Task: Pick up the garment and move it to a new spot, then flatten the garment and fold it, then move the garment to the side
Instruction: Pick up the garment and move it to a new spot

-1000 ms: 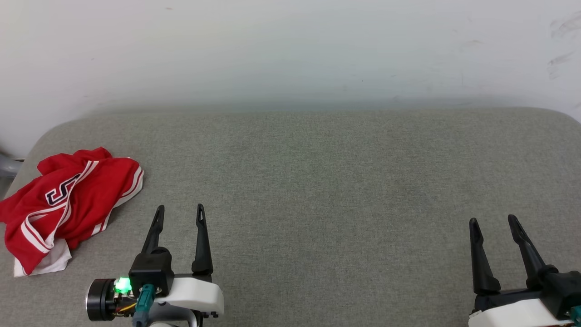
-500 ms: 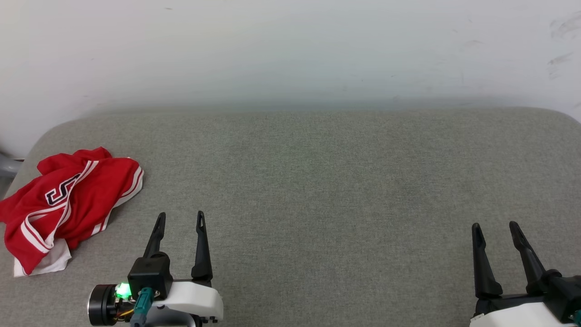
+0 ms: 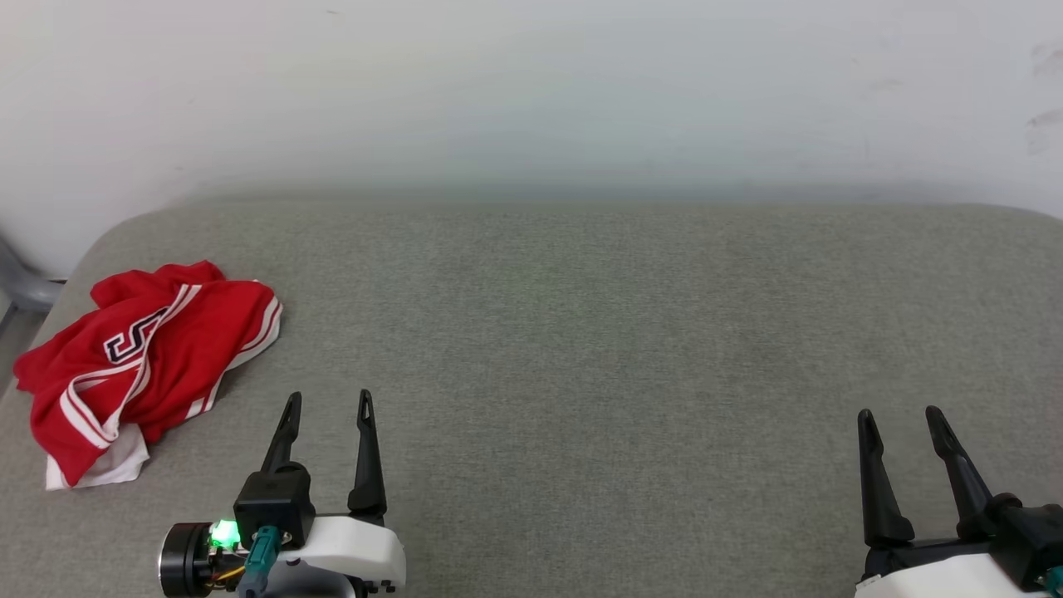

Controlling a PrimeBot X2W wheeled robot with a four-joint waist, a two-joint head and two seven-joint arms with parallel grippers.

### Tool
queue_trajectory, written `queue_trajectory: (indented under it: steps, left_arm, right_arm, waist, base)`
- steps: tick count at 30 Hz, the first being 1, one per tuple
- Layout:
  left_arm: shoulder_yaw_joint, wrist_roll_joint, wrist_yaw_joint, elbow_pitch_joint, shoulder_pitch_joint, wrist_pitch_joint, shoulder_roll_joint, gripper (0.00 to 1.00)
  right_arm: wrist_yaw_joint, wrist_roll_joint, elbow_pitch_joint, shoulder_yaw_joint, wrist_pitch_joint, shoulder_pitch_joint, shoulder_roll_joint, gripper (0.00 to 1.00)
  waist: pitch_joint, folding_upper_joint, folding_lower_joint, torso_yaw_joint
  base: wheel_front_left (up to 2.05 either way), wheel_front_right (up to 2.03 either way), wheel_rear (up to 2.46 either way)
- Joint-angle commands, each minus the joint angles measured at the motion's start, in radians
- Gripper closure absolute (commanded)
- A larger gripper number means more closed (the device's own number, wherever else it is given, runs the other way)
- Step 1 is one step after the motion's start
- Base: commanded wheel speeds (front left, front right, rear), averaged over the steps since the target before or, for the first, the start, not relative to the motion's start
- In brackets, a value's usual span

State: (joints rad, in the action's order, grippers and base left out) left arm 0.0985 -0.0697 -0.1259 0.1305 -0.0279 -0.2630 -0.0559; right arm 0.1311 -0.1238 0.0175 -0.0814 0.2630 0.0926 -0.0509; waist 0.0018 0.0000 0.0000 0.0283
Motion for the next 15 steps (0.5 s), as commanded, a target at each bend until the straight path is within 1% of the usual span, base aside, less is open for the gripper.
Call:
queue_trajectory:
  steps: [1,6,15]
  left_arm:
    - [-0.003,0.005,0.002,0.003,-0.002,-0.003,0.001,0.00]
    - [-0.011,0.013,0.004,0.006,-0.003,-0.003,0.002,0.00]
    - [-0.035,0.009,0.001,0.007,0.008,-0.003,0.003,0.00]
  right_arm:
    - [-0.001,0.000,-0.002,0.004,0.003,0.007,0.001,0.00]
    - [-0.001,0.014,-0.003,0.008,0.003,0.011,0.001,0.00]
    - [-0.001,0.022,-0.005,0.021,0.003,0.017,0.001,0.00]
  waist:
    - [0.001,0.0000,0.0000,0.015]
    - [0.000,0.0000,0.0000,0.061]
    - [-0.004,0.0000,0.0000,0.176]
  base:
    - [0.00,0.00,0.00]
    - [0.00,0.00,0.00]
    - [0.00,0.00,0.00]
